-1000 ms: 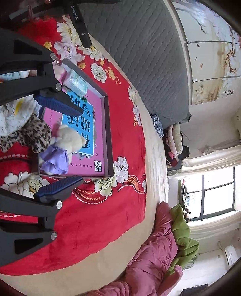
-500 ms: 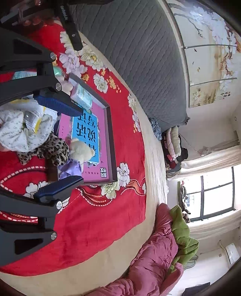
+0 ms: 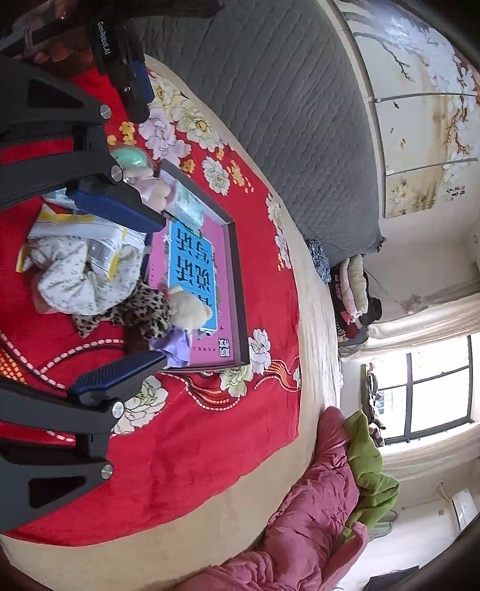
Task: Organize soft objects
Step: 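Withdraw both grippers from the box back toward the pile of items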
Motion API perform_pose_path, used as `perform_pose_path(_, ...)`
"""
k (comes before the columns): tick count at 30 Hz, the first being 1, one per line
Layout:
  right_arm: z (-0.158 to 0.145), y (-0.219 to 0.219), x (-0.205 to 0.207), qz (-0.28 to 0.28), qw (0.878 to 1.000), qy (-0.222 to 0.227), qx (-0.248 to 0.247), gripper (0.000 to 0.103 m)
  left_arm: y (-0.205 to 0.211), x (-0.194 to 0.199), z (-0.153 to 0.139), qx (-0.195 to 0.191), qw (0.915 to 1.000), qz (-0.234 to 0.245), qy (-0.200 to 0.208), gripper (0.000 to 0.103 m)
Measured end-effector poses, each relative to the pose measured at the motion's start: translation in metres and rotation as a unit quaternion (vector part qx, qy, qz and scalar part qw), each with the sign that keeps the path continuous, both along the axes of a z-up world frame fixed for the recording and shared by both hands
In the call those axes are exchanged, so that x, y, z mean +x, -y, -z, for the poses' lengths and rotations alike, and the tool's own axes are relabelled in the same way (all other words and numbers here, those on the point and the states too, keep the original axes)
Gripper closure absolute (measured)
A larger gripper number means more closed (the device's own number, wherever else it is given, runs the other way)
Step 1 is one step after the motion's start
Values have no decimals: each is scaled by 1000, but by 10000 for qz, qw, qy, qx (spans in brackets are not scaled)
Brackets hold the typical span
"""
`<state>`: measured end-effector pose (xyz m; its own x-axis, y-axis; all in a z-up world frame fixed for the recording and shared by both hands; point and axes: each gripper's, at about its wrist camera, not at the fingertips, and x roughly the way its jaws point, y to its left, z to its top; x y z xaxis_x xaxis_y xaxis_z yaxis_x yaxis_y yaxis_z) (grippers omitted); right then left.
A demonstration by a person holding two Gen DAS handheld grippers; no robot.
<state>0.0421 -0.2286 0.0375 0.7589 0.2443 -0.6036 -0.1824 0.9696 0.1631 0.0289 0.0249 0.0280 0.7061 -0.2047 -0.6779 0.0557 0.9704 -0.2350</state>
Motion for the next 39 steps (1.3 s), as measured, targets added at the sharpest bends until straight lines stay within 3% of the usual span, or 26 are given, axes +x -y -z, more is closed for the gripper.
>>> perform_pose_path(13,3,0,-21,19,9995,-282,156,37,28,-17,20,148,9980,381,-482,24)
perform_pose_path(19,8,-4,-24,40,9987,-499,-9,37,34,-20,29,312,9964,354,-709,24)
perform_pose_path(34,37,-13,-20,23,9938,-1081,-250,37,33,-12,52,66,9931,515,-1049,24)
perform_pose_path(39,42,-11,-16,65,9933,-1107,-333,37,31,-7,57,-122,9927,548,-1067,33)
